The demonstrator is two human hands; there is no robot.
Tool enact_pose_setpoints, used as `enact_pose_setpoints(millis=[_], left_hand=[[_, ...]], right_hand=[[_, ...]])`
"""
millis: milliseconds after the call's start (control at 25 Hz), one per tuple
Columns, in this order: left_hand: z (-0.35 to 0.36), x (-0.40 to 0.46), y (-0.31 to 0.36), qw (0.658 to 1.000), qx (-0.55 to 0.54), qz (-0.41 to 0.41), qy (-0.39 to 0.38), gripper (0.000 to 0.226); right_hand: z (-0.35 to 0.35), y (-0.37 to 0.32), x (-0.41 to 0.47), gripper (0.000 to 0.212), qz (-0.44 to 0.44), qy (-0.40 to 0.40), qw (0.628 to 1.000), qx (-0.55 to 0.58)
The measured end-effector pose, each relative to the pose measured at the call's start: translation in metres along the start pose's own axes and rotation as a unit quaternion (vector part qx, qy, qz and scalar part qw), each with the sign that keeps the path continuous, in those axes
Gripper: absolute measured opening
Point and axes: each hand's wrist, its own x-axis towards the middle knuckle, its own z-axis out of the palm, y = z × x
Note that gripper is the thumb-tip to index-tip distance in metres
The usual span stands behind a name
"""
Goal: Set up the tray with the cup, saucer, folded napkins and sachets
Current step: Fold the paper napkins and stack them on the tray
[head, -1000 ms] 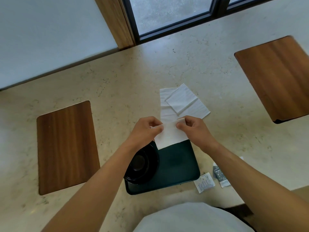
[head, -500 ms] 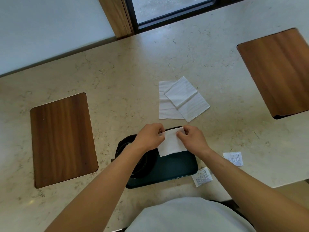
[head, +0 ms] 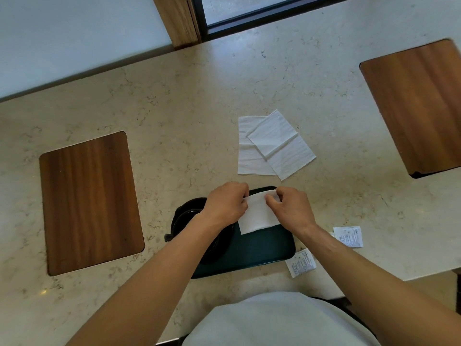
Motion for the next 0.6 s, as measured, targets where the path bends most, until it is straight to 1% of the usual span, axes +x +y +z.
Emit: enact_pose_setpoints(millis=[200,440,560,600], left_hand=[[-0.002,0.002,0.0,1.0,0.005,0.005,0.008,0.014],[-0.004,0.001,-0.006,0.999,-0.002,0.004,0.046,0.02],[-0.006,0.001,-0.01,0.999,-0.006,0.002,0.043,0.019],[-0.005,0.0,-0.011,0.999,-0.002,0.005,0.042,0.022]], right_hand=[[-0.005,0.0,-0.001,0.042,-0.03,0.012,0.998,-0.057],[-0.012,0.002,-0.003,0.031,-0.043,0.024,0.995,-0.09],[-0.015,0.007,0.0,0.027,-0.036,0.025,0.994,-0.098],[-0.015,0.008,0.0,0.026,-0.036,0.026,0.994,-0.101]])
